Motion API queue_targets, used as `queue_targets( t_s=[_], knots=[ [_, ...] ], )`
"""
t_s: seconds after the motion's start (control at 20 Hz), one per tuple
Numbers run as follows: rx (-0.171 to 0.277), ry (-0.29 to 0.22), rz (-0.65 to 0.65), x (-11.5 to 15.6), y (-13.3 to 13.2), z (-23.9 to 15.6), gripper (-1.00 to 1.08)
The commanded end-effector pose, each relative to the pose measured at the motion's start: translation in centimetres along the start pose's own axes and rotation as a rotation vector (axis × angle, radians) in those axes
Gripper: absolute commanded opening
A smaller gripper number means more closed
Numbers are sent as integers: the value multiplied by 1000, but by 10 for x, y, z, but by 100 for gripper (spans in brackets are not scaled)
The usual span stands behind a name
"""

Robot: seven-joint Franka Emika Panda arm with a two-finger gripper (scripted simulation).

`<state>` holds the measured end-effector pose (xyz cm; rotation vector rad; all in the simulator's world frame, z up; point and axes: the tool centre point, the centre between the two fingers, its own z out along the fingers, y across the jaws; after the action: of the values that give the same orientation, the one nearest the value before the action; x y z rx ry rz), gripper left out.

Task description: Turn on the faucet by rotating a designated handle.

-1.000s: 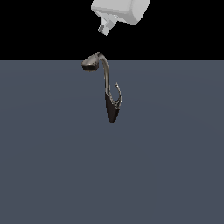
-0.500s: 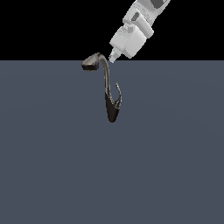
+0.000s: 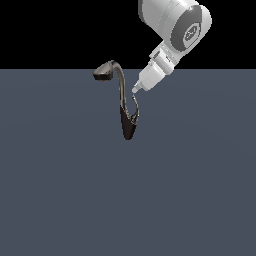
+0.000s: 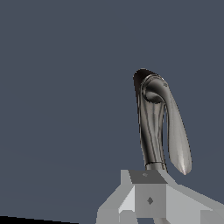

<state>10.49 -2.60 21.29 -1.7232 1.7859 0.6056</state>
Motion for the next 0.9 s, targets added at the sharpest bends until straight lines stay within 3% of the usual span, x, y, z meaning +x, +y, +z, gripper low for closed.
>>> queue_targets(
  t_s=[0.0, 0.35, 0.85],
  knots=[
    [15, -13, 54, 13, -5, 7, -100],
    [34, -30, 130, 32, -11, 17, -100],
    [34, -30, 133, 28, -1, 18, -100]
  ],
)
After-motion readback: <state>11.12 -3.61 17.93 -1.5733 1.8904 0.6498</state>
